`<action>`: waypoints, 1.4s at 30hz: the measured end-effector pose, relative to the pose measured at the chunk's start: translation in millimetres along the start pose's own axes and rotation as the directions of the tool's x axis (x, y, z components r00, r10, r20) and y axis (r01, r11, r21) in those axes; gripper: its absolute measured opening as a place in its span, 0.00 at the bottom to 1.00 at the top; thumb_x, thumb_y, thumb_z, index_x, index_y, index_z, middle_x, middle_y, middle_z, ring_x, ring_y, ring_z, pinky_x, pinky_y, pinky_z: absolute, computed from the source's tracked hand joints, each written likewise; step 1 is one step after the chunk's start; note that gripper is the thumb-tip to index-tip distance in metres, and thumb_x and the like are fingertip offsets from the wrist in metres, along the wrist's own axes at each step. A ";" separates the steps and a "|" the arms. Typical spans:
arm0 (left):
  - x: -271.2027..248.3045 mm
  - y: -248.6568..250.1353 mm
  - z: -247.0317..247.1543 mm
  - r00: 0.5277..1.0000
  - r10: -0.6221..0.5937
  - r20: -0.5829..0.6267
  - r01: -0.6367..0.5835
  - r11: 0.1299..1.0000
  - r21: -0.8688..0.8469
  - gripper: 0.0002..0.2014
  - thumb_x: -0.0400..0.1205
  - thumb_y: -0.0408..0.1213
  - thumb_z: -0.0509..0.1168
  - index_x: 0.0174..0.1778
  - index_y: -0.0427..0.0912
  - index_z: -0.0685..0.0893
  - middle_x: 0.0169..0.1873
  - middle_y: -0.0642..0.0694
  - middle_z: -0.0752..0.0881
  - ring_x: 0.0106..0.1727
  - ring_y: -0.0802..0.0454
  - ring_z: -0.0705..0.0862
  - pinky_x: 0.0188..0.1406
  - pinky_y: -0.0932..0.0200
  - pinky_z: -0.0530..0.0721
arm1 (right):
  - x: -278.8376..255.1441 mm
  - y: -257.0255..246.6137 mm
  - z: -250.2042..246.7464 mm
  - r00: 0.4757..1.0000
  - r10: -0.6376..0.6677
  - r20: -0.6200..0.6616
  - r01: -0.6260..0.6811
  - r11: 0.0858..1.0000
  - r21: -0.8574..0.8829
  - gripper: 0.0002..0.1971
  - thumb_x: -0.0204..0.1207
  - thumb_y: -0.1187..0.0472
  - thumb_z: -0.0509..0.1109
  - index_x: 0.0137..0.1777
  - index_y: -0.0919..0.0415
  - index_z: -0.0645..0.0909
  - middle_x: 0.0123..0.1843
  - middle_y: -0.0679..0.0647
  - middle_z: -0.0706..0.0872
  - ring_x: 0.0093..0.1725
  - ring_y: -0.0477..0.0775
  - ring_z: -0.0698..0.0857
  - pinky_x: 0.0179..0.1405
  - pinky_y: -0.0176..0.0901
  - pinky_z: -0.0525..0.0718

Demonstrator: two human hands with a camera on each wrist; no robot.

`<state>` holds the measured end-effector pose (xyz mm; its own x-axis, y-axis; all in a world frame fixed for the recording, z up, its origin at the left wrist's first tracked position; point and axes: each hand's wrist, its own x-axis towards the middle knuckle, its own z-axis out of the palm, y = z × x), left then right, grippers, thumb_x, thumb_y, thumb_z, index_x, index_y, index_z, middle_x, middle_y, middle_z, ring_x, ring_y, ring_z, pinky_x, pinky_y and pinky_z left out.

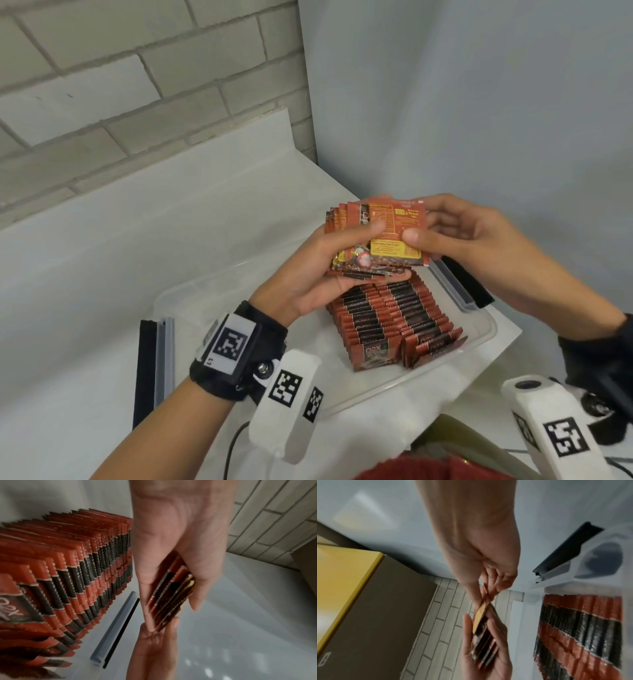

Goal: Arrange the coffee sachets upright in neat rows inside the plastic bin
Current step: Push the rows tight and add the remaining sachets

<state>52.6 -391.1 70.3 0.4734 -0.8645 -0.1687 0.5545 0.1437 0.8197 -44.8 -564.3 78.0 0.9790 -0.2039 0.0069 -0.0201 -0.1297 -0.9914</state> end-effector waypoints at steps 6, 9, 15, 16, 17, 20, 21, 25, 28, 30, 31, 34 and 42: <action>2.9 2.0 -1.9 0.998 -0.017 -0.059 0.015 0.999 -0.033 0.19 0.80 0.46 0.61 0.64 0.44 0.82 0.55 0.35 0.88 0.48 0.41 0.89 0.53 0.46 0.88 | -0.5 -4.5 -4.5 0.981 -0.125 -0.146 0.138 0.987 0.080 0.13 0.66 0.57 0.75 0.50 0.54 0.83 0.47 0.49 0.91 0.40 0.44 0.84 0.34 0.28 0.78; 3.2 2.2 -4.0 0.998 -0.038 -0.047 0.036 0.998 -0.053 0.24 0.81 0.49 0.60 0.71 0.41 0.75 0.53 0.32 0.87 0.48 0.40 0.89 0.52 0.47 0.88 | -4.7 -10.2 -5.4 0.960 -0.228 -0.163 0.245 0.965 0.093 0.10 0.65 0.63 0.76 0.46 0.58 0.84 0.42 0.48 0.90 0.39 0.44 0.86 0.41 0.29 0.83; 4.8 -0.1 -6.1 1.000 -0.030 0.003 0.031 0.989 -0.143 0.12 0.80 0.29 0.64 0.59 0.41 0.82 0.53 0.36 0.89 0.48 0.40 0.90 0.47 0.47 0.90 | -11.1 -3.3 -4.8 0.947 -0.321 0.028 0.322 0.944 -0.067 0.11 0.67 0.58 0.75 0.48 0.62 0.85 0.52 0.50 0.91 0.57 0.53 0.88 0.59 0.39 0.84; 5.4 -0.7 -7.4 1.000 -0.025 -0.002 0.024 0.991 -0.133 0.14 0.78 0.28 0.63 0.58 0.42 0.83 0.54 0.37 0.89 0.50 0.41 0.90 0.47 0.47 0.90 | -11.2 -0.7 -5.0 0.947 -0.319 0.046 0.322 0.944 -0.075 0.11 0.68 0.58 0.74 0.48 0.62 0.85 0.53 0.49 0.91 0.58 0.53 0.88 0.60 0.40 0.84; 5.8 -1.0 -8.0 1.000 -0.018 -0.006 0.018 0.993 -0.114 0.15 0.76 0.27 0.63 0.57 0.42 0.84 0.55 0.38 0.89 0.51 0.42 0.89 0.48 0.48 0.89 | -11.0 1.5 -5.3 0.947 -0.317 0.057 0.320 0.944 -0.080 0.10 0.68 0.59 0.74 0.49 0.61 0.86 0.54 0.48 0.91 0.59 0.53 0.88 0.60 0.41 0.84; 6.5 -1.0 -8.6 1.000 0.010 -0.026 -0.012 0.997 -0.081 0.17 0.75 0.27 0.62 0.58 0.44 0.83 0.54 0.40 0.89 0.51 0.43 0.89 0.50 0.49 0.89 | -10.7 2.8 -6.7 0.948 -0.307 0.085 0.313 0.947 -0.067 0.09 0.71 0.61 0.72 0.51 0.61 0.85 0.57 0.48 0.90 0.62 0.52 0.87 0.61 0.42 0.84; 7.0 -0.8 -8.6 0.999 0.026 -0.035 -0.028 0.997 -0.078 0.17 0.75 0.27 0.62 0.59 0.44 0.83 0.53 0.40 0.89 0.51 0.44 0.89 0.50 0.49 0.89 | -11.0 2.1 -7.7 0.948 -0.304 0.098 0.310 0.949 -0.060 0.10 0.72 0.63 0.72 0.53 0.61 0.84 0.59 0.49 0.90 0.63 0.51 0.86 0.61 0.41 0.84; 9.4 -0.7 -9.7 0.991 0.111 -0.077 -0.119 0.987 -0.112 0.17 0.75 0.27 0.62 0.58 0.45 0.84 0.55 0.39 0.89 0.54 0.42 0.88 0.54 0.47 0.88 | -10.9 2.2 -14.7 0.965 -0.225 0.138 0.219 0.974 0.061 0.25 0.71 0.68 0.77 0.67 0.57 0.75 0.68 0.51 0.84 0.63 0.51 0.84 0.60 0.39 0.83; 11.0 -0.8 -11.1 0.980 0.177 -0.094 -0.189 0.972 -0.139 0.18 0.75 0.26 0.62 0.58 0.46 0.84 0.55 0.39 0.89 0.54 0.42 0.88 0.55 0.47 0.87 | -9.5 1.8 -12.0 0.993 -0.082 0.086 0.068 0.987 0.148 0.38 0.57 0.44 0.85 0.68 0.49 0.75 0.67 0.49 0.84 0.60 0.52 0.85 0.57 0.41 0.85; 11.7 -1.0 -11.9 0.972 0.213 -0.100 -0.227 0.962 -0.155 0.19 0.75 0.24 0.62 0.57 0.47 0.85 0.56 0.40 0.89 0.55 0.42 0.88 0.55 0.47 0.87 | -8.1 1.0 -4.5 0.998 0.028 0.060 -0.037 0.988 0.148 0.42 0.51 0.37 0.84 0.65 0.53 0.78 0.62 0.50 0.87 0.57 0.52 0.87 0.53 0.39 0.86; 11.9 -1.2 -12.1 0.968 0.229 -0.103 -0.244 0.957 -0.156 0.19 0.75 0.24 0.62 0.57 0.47 0.85 0.56 0.40 0.88 0.55 0.41 0.88 0.56 0.46 0.86 | -7.6 0.6 -0.3 0.996 0.068 0.064 -0.076 0.987 0.142 0.43 0.51 0.36 0.84 0.64 0.57 0.79 0.60 0.51 0.88 0.56 0.52 0.88 0.52 0.39 0.86; 11.8 -1.3 -13.5 0.959 0.261 -0.106 -0.275 0.950 -0.148 0.21 0.75 0.22 0.62 0.60 0.48 0.83 0.57 0.39 0.88 0.57 0.40 0.87 0.57 0.46 0.86 | -6.3 0.4 9.0 0.988 0.141 0.063 -0.150 0.975 0.167 0.32 0.60 0.45 0.80 0.60 0.64 0.82 0.57 0.53 0.90 0.56 0.52 0.89 0.54 0.39 0.87; 12.8 2.1 -19.9 0.943 0.284 -0.174 -0.311 0.938 -0.152 0.22 0.74 0.33 0.71 0.64 0.47 0.80 0.59 0.39 0.86 0.59 0.43 0.85 0.61 0.46 0.83 | -2.6 -3.2 9.0 0.988 0.156 0.009 -0.151 0.942 0.299 0.09 0.69 0.63 0.72 0.45 0.66 0.77 0.42 0.65 0.91 0.42 0.54 0.91 0.48 0.40 0.90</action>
<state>73.5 -392.3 59.0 0.7230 -0.6905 -0.0214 0.4773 0.4769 0.7380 -45.5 -554.6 79.9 0.9656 -0.2133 -0.1488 -0.1063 0.1986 -0.9743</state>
